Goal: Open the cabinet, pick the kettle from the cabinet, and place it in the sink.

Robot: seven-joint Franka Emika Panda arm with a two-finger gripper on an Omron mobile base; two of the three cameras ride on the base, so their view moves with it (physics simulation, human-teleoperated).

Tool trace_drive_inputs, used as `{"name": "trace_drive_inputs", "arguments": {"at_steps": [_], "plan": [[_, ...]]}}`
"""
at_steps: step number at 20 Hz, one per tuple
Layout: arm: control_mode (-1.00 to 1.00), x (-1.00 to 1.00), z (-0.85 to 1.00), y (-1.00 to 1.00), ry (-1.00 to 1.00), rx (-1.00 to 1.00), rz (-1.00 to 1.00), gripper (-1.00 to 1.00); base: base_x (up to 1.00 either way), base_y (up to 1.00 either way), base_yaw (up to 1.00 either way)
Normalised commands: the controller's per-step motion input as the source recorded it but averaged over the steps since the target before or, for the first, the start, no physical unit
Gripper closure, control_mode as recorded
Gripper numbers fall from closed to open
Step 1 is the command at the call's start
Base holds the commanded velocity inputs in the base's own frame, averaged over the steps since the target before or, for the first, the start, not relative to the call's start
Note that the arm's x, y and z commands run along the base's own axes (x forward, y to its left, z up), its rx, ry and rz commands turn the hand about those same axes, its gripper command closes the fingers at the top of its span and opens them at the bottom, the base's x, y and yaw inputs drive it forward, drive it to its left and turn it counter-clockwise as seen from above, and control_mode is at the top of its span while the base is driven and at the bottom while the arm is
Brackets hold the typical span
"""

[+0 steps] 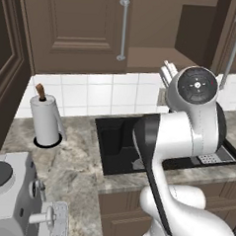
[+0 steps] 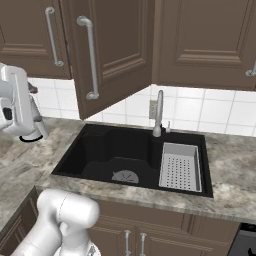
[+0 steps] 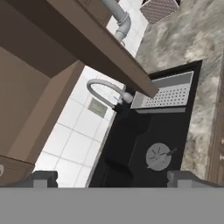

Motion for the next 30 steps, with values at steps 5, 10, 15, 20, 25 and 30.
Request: {"name": "trace_drive_inputs", "arguments": {"at_steps": [5, 10, 15, 20, 25, 30], "plan": [[-1.00, 0.38, -0.03, 0.00, 0.00, 0.05, -0.12, -1.00, 0.00, 0.00, 0.00], [-1.00, 0.25, 0.00, -0.01, -0.14, 0.02, -0.03, -1.00, 0.00, 0.00, 0.00], [-1.00, 0.23, 0.00, -0.06, -0.11, 0.00, -0.04, -1.00, 0.00, 0.00, 0.00], [-1.00, 0.15, 0.00, -0.09, -0.10, 0.00, 0.00, -1.00, 0.00, 0.00, 0.00], [-1.00, 0.15, 0.01, -0.12, -0.02, 0.00, -0.05, -1.00, 0.00, 0.00, 0.00], [-1.00, 0.11, 0.04, -0.09, 0.00, 0.00, -0.12, -1.00, 0.00, 0.00, 0.00]]}}
